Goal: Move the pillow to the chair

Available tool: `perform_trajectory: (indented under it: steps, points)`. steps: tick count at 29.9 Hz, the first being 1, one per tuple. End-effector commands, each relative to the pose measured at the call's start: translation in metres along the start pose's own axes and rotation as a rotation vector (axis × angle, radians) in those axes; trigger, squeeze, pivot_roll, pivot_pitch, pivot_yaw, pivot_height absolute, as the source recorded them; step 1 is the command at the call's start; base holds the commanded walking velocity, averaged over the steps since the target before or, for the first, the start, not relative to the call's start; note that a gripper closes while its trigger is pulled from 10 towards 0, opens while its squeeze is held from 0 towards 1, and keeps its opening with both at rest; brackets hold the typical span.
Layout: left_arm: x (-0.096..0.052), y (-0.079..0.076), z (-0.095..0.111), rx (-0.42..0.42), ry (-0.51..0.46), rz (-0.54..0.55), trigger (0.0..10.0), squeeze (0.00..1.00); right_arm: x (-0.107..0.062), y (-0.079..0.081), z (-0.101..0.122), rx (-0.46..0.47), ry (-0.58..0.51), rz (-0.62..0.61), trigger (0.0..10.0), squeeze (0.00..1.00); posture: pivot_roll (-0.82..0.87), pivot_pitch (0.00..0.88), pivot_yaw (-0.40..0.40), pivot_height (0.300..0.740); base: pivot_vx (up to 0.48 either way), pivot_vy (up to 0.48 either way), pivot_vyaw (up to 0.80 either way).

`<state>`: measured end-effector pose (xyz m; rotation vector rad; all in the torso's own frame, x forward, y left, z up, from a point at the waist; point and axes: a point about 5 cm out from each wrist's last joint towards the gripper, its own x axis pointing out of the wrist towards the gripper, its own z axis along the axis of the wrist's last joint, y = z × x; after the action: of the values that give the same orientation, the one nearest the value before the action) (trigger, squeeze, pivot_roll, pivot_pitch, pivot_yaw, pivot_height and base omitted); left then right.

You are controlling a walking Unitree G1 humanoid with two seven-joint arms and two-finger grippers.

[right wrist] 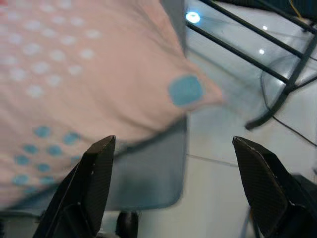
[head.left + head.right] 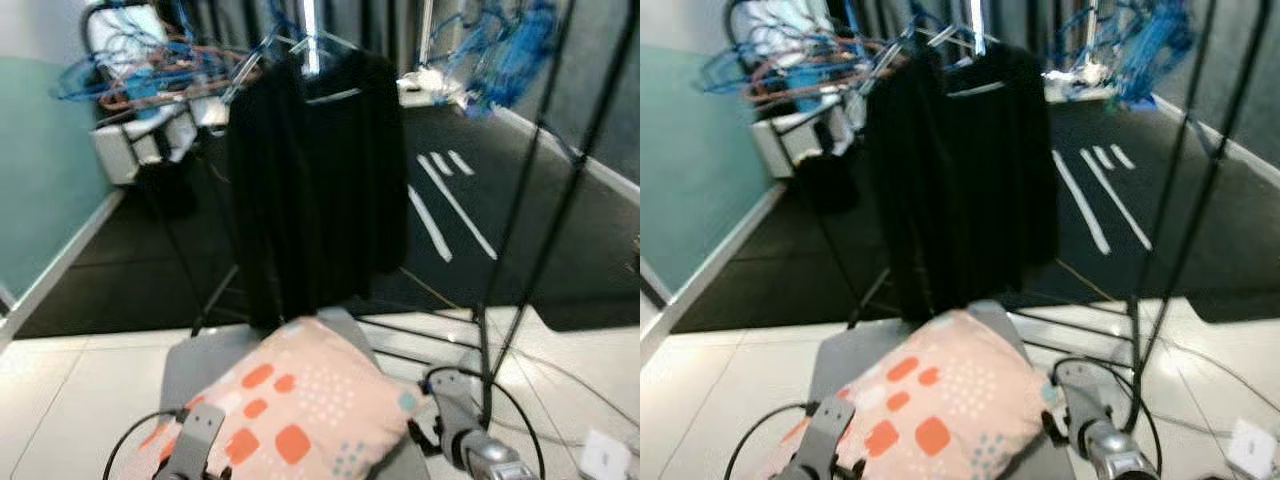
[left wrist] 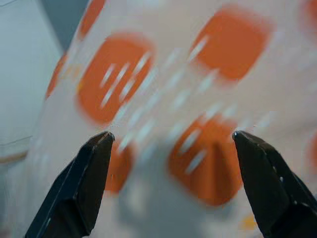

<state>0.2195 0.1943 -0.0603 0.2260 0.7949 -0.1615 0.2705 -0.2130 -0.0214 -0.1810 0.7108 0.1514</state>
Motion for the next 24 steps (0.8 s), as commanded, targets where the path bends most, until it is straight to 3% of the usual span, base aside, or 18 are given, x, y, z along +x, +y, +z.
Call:
perform_trajectory:
  steps: [1,8,24]
  points:
    - [0.000,0.000,0.000,-0.013,0.003,0.002,10.0,0.00,-0.002,-0.001,-0.011,0.036,0.039,-0.019,10.0,0.00,-0.22,0.040,0.034,0.737,0.000,0.000,0.00]
    - [0.000,0.000,-0.002,-0.025,0.020,0.012,10.0,0.00,-0.003,-0.002,-0.019,0.047,0.093,-0.045,10.0,0.00,-0.22,0.038,0.031,0.737,-0.156,0.000,0.00]
    - [0.002,-0.001,0.001,-0.025,0.023,0.021,10.0,0.00,-0.003,-0.003,-0.022,0.044,0.123,-0.055,10.0,0.00,-0.23,0.032,0.035,0.737,-0.370,0.000,0.00]
